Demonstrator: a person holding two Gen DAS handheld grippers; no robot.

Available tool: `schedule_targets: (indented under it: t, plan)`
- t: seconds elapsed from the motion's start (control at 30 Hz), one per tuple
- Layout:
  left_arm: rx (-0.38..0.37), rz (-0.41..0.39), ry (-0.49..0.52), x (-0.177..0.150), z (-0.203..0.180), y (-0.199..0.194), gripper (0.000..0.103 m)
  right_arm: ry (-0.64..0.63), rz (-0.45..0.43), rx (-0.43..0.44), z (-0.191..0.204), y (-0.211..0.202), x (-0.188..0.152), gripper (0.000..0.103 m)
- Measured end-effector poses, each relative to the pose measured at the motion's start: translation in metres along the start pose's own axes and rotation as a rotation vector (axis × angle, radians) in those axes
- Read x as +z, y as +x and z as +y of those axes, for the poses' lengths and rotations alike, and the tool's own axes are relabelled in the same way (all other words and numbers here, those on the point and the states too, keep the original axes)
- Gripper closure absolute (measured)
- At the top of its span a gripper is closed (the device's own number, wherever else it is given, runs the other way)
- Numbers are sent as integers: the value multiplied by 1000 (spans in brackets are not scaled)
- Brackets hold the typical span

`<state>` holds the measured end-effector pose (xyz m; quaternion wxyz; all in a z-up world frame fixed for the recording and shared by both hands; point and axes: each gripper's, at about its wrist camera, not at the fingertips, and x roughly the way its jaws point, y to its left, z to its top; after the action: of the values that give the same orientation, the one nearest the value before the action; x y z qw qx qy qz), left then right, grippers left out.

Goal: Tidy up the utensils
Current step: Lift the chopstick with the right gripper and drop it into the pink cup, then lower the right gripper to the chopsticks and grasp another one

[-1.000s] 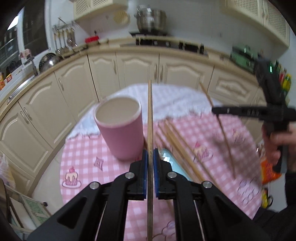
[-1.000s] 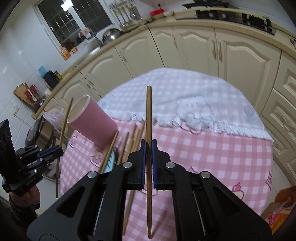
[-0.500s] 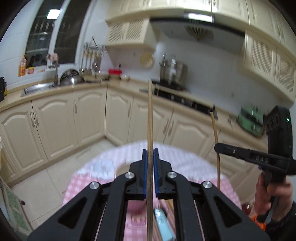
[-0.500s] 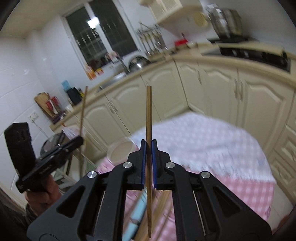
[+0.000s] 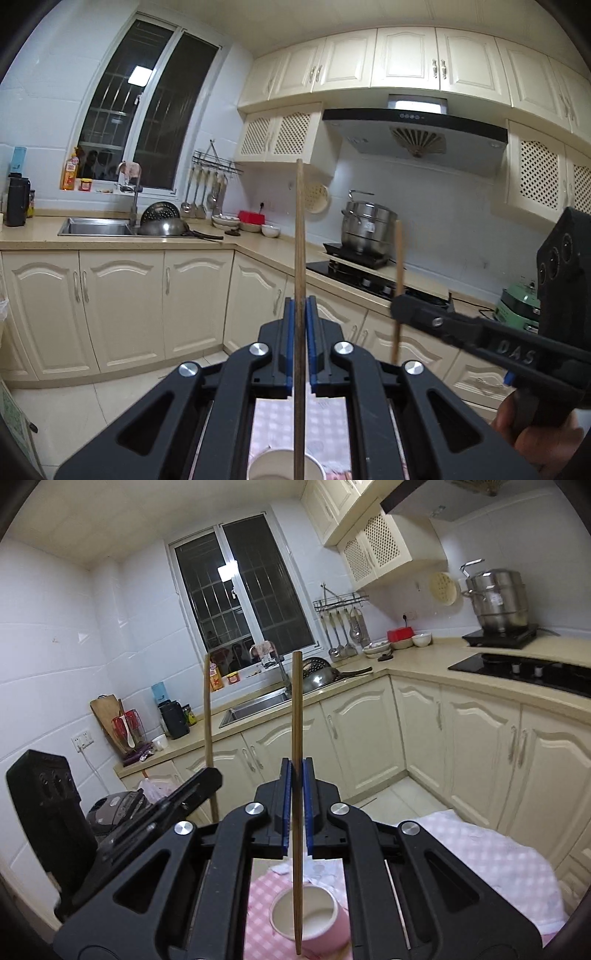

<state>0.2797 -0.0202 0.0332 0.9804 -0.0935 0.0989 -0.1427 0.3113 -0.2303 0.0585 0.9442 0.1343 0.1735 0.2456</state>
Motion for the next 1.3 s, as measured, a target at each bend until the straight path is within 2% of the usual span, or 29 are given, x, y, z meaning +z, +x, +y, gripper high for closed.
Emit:
schedule_targets:
  t: [0.3,0.7,0.73,0.77,0.8,0.83,0.87,0.93,1.0,1.07,1.3]
  plan:
    - [26,13,-20,-27,13,25,97,-24,5,-22,2,33,-18,97]
    - [48,78,-15,-64,21,41,96,-10,124,-46,-12,56,-49,96]
    - [43,89,-13,-67,21,40,91,-5,136,-48,-15,55,-51,91]
    - [40,96,-12,-67,22,38,80,4,143,-57,-17,53,-52,75]
    - [48,99,-15,-68,24,34,77,26,144,-85,-23,49,-52,63]
    - [47,102,-19,-68,26,30,59,55,137,-90,-30,44,-52,27]
    - [46,106,-21,-69,27,27,34,76,126,-88,-36,40,-51,17]
    - [64,87,-19,-67,31,16,22,105,117,-114,-47,28,-49,17]
    - [66,86,1,-64,30,6,21,129,119,-130,-56,17,-47,12]
    - [72,93,14,-61,29,0,13,142,123,-160,-61,9,-46,7]
    - [93,110,52,-57,23,-23,12,153,161,-213,-76,-18,-53,7]
